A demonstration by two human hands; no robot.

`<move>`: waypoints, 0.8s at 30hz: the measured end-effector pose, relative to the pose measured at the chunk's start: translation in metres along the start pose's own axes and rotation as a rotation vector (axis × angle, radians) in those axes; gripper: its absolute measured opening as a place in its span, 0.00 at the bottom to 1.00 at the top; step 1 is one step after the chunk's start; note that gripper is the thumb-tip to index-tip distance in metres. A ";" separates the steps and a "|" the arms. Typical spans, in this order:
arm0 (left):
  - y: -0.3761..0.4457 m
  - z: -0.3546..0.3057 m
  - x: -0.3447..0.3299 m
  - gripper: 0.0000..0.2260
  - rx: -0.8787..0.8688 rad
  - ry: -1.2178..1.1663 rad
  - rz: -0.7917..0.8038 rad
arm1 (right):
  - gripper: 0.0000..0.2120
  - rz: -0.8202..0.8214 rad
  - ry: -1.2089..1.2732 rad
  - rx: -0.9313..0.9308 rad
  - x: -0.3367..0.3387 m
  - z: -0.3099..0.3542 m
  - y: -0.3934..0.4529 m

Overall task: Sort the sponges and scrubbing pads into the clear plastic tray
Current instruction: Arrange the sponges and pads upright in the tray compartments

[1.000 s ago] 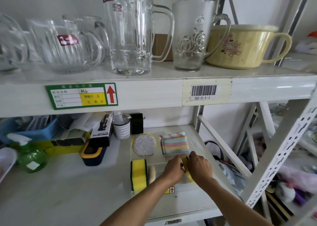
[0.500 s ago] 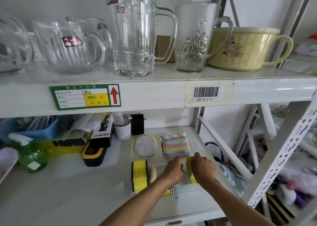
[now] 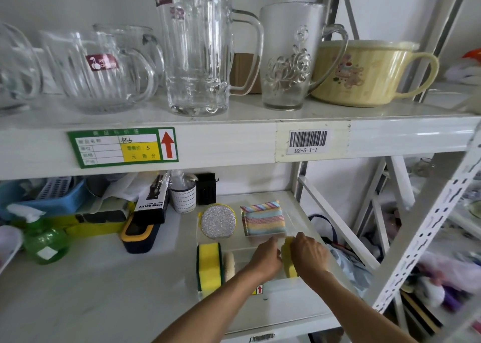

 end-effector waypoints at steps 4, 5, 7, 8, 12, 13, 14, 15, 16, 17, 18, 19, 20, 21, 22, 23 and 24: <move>-0.002 0.000 0.002 0.22 0.007 0.001 -0.018 | 0.10 -0.005 0.018 0.067 0.001 0.009 0.000; -0.002 0.000 0.003 0.20 0.006 0.012 -0.034 | 0.11 -0.003 0.027 0.090 0.001 0.013 -0.001; 0.000 0.003 0.005 0.17 0.015 0.051 -0.059 | 0.11 -0.008 0.042 0.124 0.000 0.019 -0.002; 0.001 0.006 0.005 0.16 0.021 0.068 -0.066 | 0.11 -0.016 0.036 0.140 0.000 0.021 -0.003; 0.003 0.011 0.004 0.17 0.019 0.094 -0.066 | 0.09 -0.008 0.016 0.150 -0.001 0.024 -0.005; 0.003 0.011 0.004 0.17 0.018 0.083 -0.061 | 0.08 -0.005 0.015 0.148 0.000 0.023 -0.005; 0.004 0.011 0.003 0.17 0.017 0.071 -0.060 | 0.08 -0.005 0.014 0.144 0.000 0.023 -0.005; 0.004 0.011 0.004 0.17 0.019 0.064 -0.066 | 0.08 -0.006 0.016 0.139 0.001 0.022 -0.005; 0.004 0.010 0.004 0.17 0.019 0.063 -0.072 | 0.08 -0.009 0.019 0.131 0.001 0.021 -0.004; 0.003 0.010 0.005 0.16 0.020 0.068 -0.077 | 0.08 -0.010 0.021 0.123 0.002 0.019 -0.003; 0.003 0.008 0.005 0.17 0.019 0.071 -0.077 | 0.08 -0.008 0.020 0.115 0.002 0.018 -0.003; 0.002 0.008 0.005 0.17 0.020 0.071 -0.074 | 0.08 -0.004 0.014 0.111 0.002 0.017 -0.003; 0.002 0.008 0.004 0.17 0.019 0.068 -0.070 | 0.08 0.002 0.007 0.108 0.002 0.017 -0.003; 0.002 0.009 0.004 0.17 0.020 0.065 -0.067 | 0.08 0.005 0.001 0.104 0.002 0.016 -0.003; 0.002 0.009 0.004 0.17 0.020 0.064 -0.065 | 0.08 0.009 -0.004 0.098 0.003 0.016 -0.004; 0.002 0.008 0.004 0.17 0.019 0.062 -0.063 | 0.08 0.013 -0.006 0.089 0.003 0.015 -0.004; 0.002 0.009 0.004 0.16 0.014 0.063 -0.062 | 0.07 0.014 -0.008 0.080 0.003 0.013 -0.004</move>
Point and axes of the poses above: each hand's wrist, its own y-axis towards the middle knuckle, its own x-axis out of the back of the hand, z = x × y, the point moved 8 cm from there along y, towards the middle knuckle, and after that the axes turned 8 degrees about -y, right-handed, at the moved point
